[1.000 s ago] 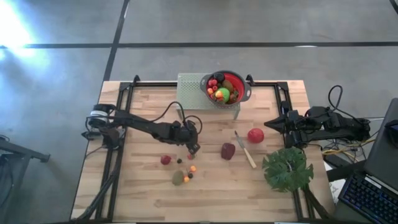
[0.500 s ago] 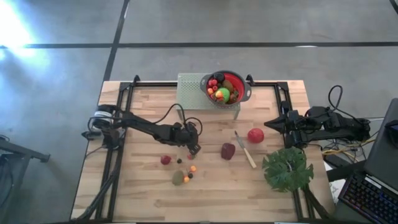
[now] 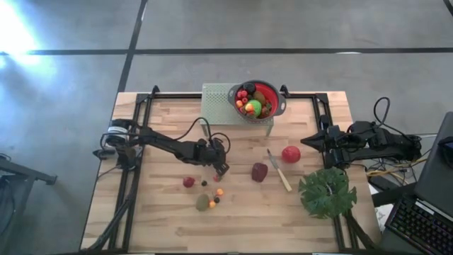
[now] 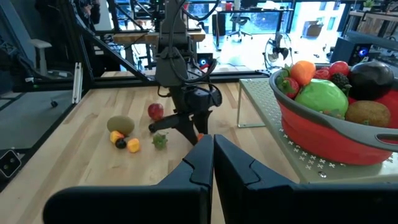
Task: Pick & Place Fruit
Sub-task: Put the orange peach into the black strainer bowl on the shelf
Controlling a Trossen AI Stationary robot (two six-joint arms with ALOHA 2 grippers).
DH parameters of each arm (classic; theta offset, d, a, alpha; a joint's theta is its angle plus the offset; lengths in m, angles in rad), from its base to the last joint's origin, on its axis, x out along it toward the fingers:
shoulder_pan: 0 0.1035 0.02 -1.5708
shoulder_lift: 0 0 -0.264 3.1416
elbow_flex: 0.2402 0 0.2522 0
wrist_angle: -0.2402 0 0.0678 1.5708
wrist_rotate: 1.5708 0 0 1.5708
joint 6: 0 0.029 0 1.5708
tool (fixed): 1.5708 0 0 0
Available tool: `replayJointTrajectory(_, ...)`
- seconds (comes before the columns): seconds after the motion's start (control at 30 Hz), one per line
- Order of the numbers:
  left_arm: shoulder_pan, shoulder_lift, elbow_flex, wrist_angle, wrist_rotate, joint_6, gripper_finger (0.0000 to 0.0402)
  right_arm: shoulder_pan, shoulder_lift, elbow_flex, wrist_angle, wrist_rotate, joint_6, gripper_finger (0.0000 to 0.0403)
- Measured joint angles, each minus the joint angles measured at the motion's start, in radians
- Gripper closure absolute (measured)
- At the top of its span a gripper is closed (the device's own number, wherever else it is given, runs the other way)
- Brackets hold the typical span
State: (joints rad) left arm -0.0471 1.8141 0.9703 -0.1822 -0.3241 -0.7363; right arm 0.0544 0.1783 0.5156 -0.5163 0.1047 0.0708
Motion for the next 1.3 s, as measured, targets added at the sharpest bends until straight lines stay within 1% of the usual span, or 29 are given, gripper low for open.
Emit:
replayJointTrajectory(0.1, 0.000, 0.000, 0.000, 0.003, 0.002, -0.004, 0.0277, 0.000, 0.000, 0.000, 0.000, 0.000, 0.000, 0.0394)
replayJointTrajectory(0.2, 0.000, 0.000, 0.000, 0.006, 0.005, -0.005, 0.0285, 0.000, 0.000, 0.000, 0.000, 0.000, 0.000, 0.0394)
replayJointTrajectory(0.43, 0.000, 0.001, 0.000, 0.008, 0.010, -0.005, 0.0271, 0.000, 0.000, 0.000, 0.000, 0.000, 0.000, 0.0394)
replayJointTrajectory(0.67, 0.000, -0.003, 0.001, 0.005, 0.016, -0.007, 0.0281, 0.000, 0.000, 0.000, 0.000, 0.000, 0.000, 0.0394)
replayJointTrajectory(0.87, -0.003, -0.048, 0.025, -0.001, 0.086, 0.003, 0.0275, 0.000, 0.000, 0.000, 0.000, 0.000, 0.000, 0.0394)
replayJointTrajectory(1.03, -0.003, -0.086, 0.054, -0.001, 0.090, 0.041, 0.0278, 0.000, 0.000, 0.000, 0.000, 0.000, 0.000, 0.0394)
replayJointTrajectory(1.3, -0.005, -0.106, 0.115, 0.008, 0.159, 0.090, 0.0277, 0.000, 0.000, 0.000, 0.000, 0.000, 0.000, 0.0394)
